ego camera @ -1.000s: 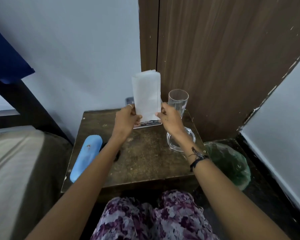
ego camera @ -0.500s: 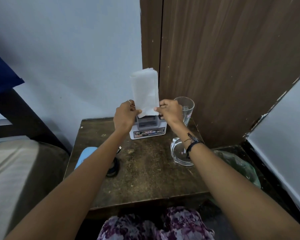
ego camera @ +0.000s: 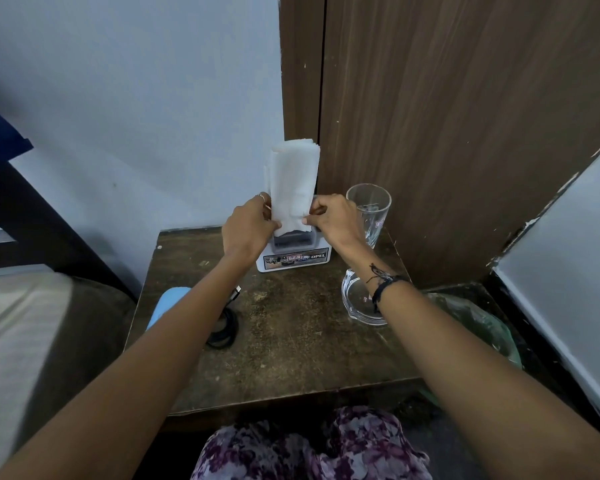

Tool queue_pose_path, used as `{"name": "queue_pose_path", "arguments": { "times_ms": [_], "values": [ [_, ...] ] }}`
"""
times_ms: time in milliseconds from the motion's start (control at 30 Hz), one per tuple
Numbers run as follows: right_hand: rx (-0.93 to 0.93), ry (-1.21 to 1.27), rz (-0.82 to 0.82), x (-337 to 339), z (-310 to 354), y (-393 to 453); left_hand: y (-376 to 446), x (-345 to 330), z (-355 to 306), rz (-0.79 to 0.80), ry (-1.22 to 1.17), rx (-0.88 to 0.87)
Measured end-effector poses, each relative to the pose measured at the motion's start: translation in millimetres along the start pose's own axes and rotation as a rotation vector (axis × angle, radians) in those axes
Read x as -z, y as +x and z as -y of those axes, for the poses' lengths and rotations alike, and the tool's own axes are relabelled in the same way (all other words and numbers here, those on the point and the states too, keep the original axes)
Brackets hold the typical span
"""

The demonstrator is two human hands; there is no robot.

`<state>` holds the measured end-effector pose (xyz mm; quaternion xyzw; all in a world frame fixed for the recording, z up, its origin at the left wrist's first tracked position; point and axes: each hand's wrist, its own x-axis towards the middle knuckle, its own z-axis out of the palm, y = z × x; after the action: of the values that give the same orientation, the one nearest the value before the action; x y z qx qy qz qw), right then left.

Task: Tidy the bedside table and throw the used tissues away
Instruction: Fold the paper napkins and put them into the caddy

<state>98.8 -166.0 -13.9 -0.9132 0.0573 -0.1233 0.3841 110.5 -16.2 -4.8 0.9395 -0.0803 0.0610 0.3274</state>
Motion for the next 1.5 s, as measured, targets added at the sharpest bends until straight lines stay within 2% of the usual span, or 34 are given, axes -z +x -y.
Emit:
{"name": "queue_pose_path", "arguments": {
  "times_ms": [133,233,333,700,867,1033,1300,1500],
  "values": [
    [-0.031,0.030,0.084,4.9,-1.6,4.9,0.5,0.9,-2.5,-0.039,-0.098,0.018],
    [-0.060,0.141,0.140,10.9,5.1,7.6,2.4,1.4,-2.7,-0.027,-0.121,0.040],
    [-0.070,0.241,0.088,13.6,8.2,9.5,3.3,1.6,-3.8,0.000,-0.115,0.039],
    [-0.061,0.250,0.055,13.4,3.3,6.9,4.2,4.2,-3.4,0.007,-0.078,0.019],
    [0.001,0.203,0.117,13.4,3.5,4.2,6.3,9.3,-0.7,0.071,-0.132,0.028],
    [0.063,0.095,0.273,14.7,2.8,6.2,13.5,16.0,2.8,0.251,0.008,-0.002],
    [0.055,-0.126,0.438,23.1,6.0,9.2,12.7,9.6,1.6,0.261,0.151,-0.041],
    [0.012,-0.134,0.514,27.5,13.5,7.2,18.6,9.4,1.5,0.371,0.181,-0.041]
  ]
}}
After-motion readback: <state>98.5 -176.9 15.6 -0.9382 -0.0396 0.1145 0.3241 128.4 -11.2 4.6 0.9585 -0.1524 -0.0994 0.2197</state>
